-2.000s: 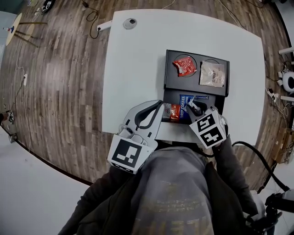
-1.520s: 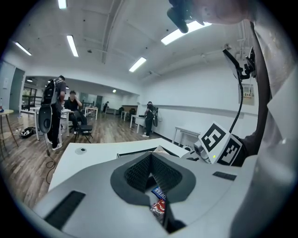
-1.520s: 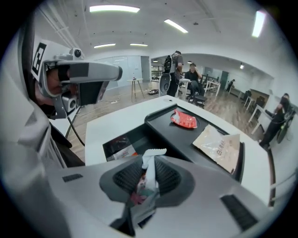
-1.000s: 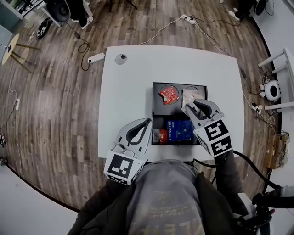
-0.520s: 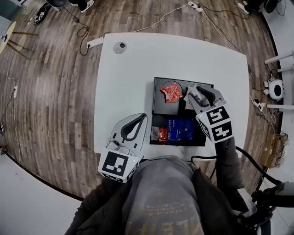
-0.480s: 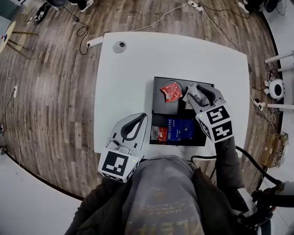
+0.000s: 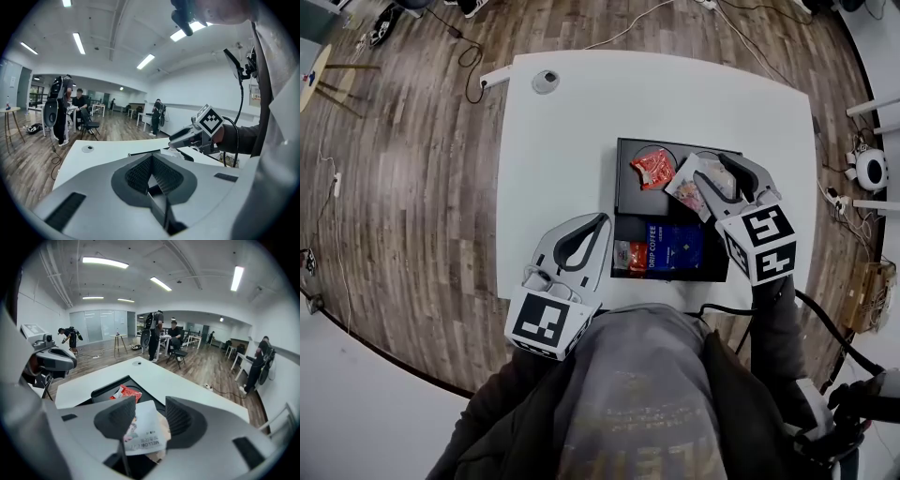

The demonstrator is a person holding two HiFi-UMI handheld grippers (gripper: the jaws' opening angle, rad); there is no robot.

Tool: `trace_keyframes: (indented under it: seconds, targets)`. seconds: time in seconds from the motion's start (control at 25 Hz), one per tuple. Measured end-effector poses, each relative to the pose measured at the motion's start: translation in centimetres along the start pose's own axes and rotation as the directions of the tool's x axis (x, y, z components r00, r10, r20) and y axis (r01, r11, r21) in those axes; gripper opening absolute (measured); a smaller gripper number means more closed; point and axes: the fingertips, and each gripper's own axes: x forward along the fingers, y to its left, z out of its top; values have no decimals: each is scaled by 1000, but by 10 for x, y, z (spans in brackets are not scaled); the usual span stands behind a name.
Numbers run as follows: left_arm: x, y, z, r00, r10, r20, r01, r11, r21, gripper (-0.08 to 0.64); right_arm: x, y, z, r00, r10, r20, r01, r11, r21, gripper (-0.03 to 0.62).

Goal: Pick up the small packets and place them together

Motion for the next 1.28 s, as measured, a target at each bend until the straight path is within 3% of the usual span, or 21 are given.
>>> trace_keyframes:
  seconds: [0.24,0.44,0.68,0.84,0.96,1.28]
  targets:
    - [-9,-12,-6,1000,-13,4,13,1000,16,3,-23,22,2,999,13,39,-13,1000,-20,193]
    - [-15,-20,-6,1000,-21,9,21,1000,16,3,-32,66,-7,991,130,38,-127,990,-61,193]
    - [-21,-27,-13,1000,-28,-8,28,1000,14,3,-31,134,-37,932,361,-34,-363,925,-111,193]
    - [-24,-25,-19,1000,-15,-16,15,1000,6,3,-13,161,-63,885,449,-120,-460,884,-85,193]
    - [-30,-20,-26,999,8,-40,-9,1000,-17,3,0,176,-80,855,480,-198,-503,859,-92,193]
    - [-37,-4,-32,998,45,-52,-46,999,-28,3,25,195,-105,824,474,-310,-529,840,-121,193]
